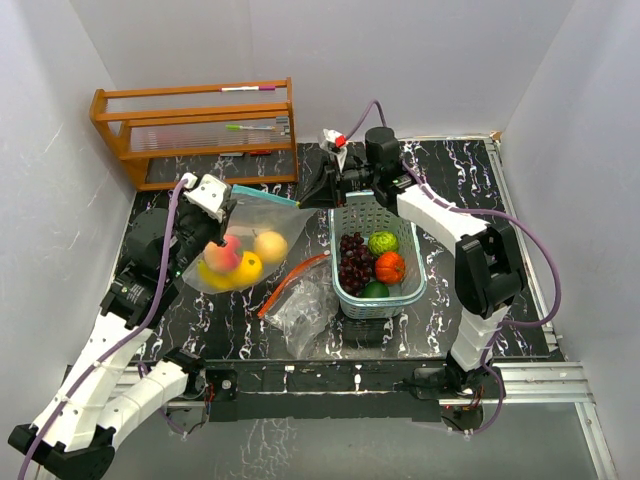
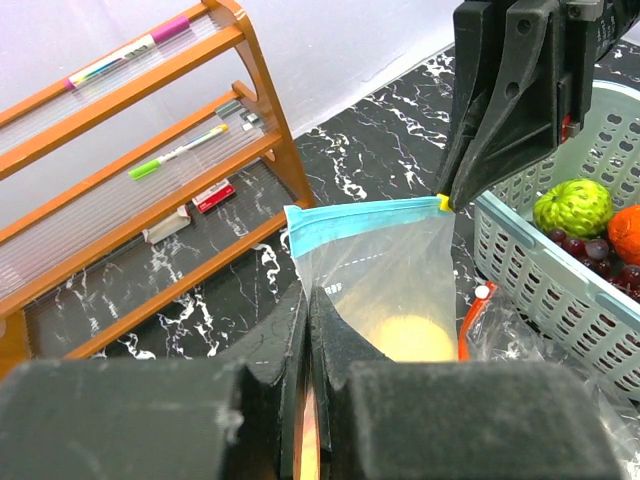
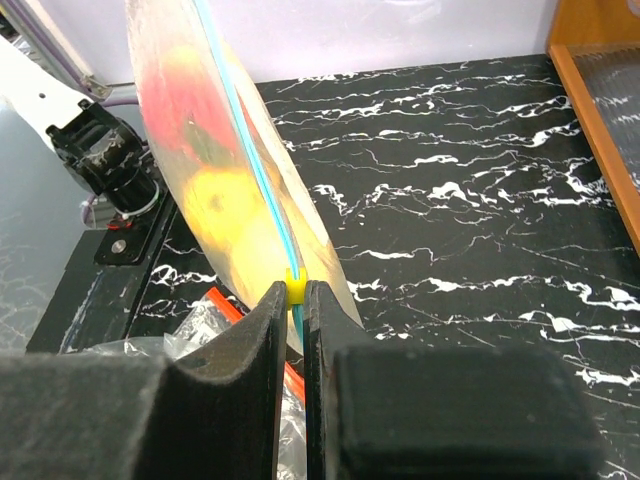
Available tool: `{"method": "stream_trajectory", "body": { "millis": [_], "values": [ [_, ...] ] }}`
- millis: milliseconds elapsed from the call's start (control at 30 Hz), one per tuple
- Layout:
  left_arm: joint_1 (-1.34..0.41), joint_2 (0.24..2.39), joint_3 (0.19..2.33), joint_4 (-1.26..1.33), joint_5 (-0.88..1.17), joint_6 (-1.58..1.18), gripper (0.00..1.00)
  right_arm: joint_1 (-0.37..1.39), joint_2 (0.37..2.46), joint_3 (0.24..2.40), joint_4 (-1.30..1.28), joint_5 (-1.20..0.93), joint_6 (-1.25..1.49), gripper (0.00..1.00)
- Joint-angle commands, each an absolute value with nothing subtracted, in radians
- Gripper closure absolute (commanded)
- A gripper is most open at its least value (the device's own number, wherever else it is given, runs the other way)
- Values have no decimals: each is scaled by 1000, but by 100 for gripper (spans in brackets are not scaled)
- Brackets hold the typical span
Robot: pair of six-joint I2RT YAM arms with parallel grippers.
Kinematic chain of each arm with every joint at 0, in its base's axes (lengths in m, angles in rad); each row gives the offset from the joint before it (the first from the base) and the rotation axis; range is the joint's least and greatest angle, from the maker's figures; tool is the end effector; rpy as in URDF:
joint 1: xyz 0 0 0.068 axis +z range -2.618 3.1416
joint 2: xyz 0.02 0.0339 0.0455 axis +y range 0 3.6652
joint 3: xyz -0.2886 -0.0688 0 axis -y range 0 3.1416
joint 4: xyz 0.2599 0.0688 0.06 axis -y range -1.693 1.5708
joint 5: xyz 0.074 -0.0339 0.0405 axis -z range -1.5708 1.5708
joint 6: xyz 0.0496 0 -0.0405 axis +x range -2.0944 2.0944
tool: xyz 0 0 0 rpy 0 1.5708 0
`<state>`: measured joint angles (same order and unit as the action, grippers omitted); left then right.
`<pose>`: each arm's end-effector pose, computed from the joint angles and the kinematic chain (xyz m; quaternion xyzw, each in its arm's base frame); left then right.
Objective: Place the food in the zip-top bag and seal the zipper
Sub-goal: Zip the zipper food storage bag at the center of the board, then place the zipper food storage bag at the center of the board.
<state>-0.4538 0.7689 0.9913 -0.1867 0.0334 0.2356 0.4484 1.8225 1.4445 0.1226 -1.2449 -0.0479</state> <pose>0.1578 -0.0788 0.4344 0.2459 0.6494 -0.0899 0.7140 0.3784 0.2342 0.3301 -0.5034 0.5357 0.5510 0.3949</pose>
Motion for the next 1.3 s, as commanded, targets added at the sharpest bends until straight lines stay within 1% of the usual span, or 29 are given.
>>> {"method": "stream_trajectory", "body": {
  "millis": [0, 567, 700, 733, 767, 800, 867, 933, 1000, 1033, 1133, 1233, 1267],
  "values": [
    [-446, 722, 1067, -127, -59, 277, 100, 397, 1786, 1408, 78, -1176, -84, 92],
    [-446, 727, 1065, -121, -131, 310, 100, 371, 1771, 1341, -61, -1071, -178, 92],
    [-446, 739, 1057, -118, -132, 305, 100, 371, 1768, 1364, -105, -1044, -172, 92],
    [-447, 745, 1056, -119, -132, 302, 100, 371, 1764, 1376, -114, -1026, -159, 90],
    [-446, 755, 1057, -123, -134, 299, 100, 371, 1758, 1388, -122, -1001, -142, 80],
    [-445, 766, 1057, -128, -140, 296, 100, 371, 1753, 1401, -132, -972, -128, 61],
    [-446, 795, 1058, -130, -172, 288, 100, 372, 1709, 1430, -164, -947, -113, 36],
    [-445, 824, 1064, -123, -214, 285, 100, 372, 1652, 1428, -168, -915, -94, 24],
    [-445, 857, 1074, -106, -254, 284, 100, 371, 1584, 1388, -118, -868, -47, 9],
    [-444, 874, 1084, -99, -272, 282, 100, 372, 1551, 1362, -92, -856, -25, 3],
    [-443, 938, 1131, -100, -343, 250, 100, 376, 1472, 1308, -43, -867, 31, 2],
    [-420, 1021, 1181, -163, -386, 177, 100, 421, 1456, 1315, -101, -838, 38, 1],
    [-406, 1050, 1191, -191, -376, 143, 97, 456, 1459, 1323, -139, -802, 22, 1]
  ]
}}
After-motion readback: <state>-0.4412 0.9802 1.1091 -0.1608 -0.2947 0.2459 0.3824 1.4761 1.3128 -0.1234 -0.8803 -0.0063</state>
